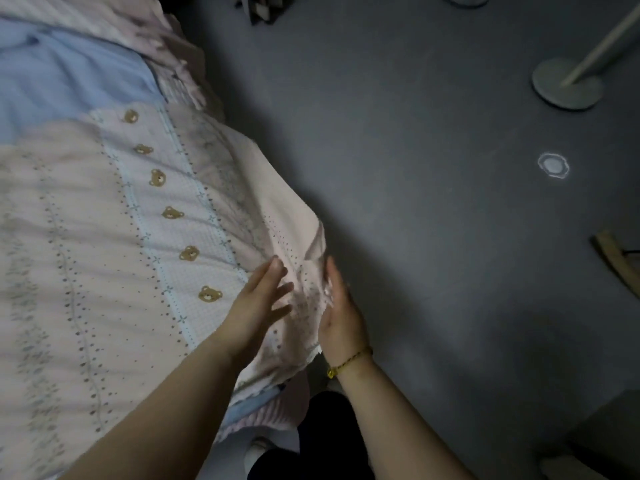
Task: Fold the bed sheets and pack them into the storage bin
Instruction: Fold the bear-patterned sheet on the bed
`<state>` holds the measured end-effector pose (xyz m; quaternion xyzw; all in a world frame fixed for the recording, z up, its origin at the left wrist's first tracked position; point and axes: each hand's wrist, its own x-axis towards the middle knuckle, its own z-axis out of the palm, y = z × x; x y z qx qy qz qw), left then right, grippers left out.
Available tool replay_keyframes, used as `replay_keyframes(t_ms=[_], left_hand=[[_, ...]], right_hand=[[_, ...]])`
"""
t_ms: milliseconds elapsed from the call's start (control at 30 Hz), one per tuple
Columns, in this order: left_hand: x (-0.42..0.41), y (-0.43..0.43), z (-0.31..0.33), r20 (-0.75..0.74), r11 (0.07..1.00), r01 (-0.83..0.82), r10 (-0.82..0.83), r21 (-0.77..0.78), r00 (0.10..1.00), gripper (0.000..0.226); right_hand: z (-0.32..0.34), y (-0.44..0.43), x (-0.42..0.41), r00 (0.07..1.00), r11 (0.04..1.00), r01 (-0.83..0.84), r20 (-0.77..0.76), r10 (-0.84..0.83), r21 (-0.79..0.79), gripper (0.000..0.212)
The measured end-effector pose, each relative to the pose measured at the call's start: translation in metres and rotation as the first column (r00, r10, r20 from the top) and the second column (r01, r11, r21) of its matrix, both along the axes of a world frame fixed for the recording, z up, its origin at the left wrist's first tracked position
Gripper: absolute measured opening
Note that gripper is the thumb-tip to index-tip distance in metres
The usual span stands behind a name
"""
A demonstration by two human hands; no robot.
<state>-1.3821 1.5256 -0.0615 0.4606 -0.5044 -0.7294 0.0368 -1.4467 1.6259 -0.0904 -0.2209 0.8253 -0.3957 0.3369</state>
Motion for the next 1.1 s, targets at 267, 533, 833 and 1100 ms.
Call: replay_keyframes(t_ms=[267, 533, 833, 1100], left_hand=[[-0.017, -0.021, 0.029, 0.087, 0.969, -0.065, 0.046, 0.237, 0.995, 0.023], [-0.029, -0.01, 0.052, 0.373, 0.977, -0.067, 0.14, -0.202, 0.917, 0.013], [-0.023, 0.013, 0.116, 0.452, 0.753, 0.092, 0.288, -0.652, 0.844, 0.014], [0.022, -0.033, 0.146, 0.365, 0.578, -0.106, 0.637, -0.809, 0.679, 0.026]], right_hand=[[0.045, -0.008, 0.009, 0.942, 0.947, -0.319, -0.1, 0.32, 0.019, 0.068], [0.065, 0.005, -0.041, 0.887, 0.923, -0.342, 0.264, 0.38, -0.177, 0.053], [0.099, -0.036, -0.145, 0.568, 0.58, -0.806, -0.12, 0.814, 0.117, 0.052], [0.091, -0.118, -0.137, 0.437, 0.456, -0.849, -0.13, 0.89, 0.268, 0.049]])
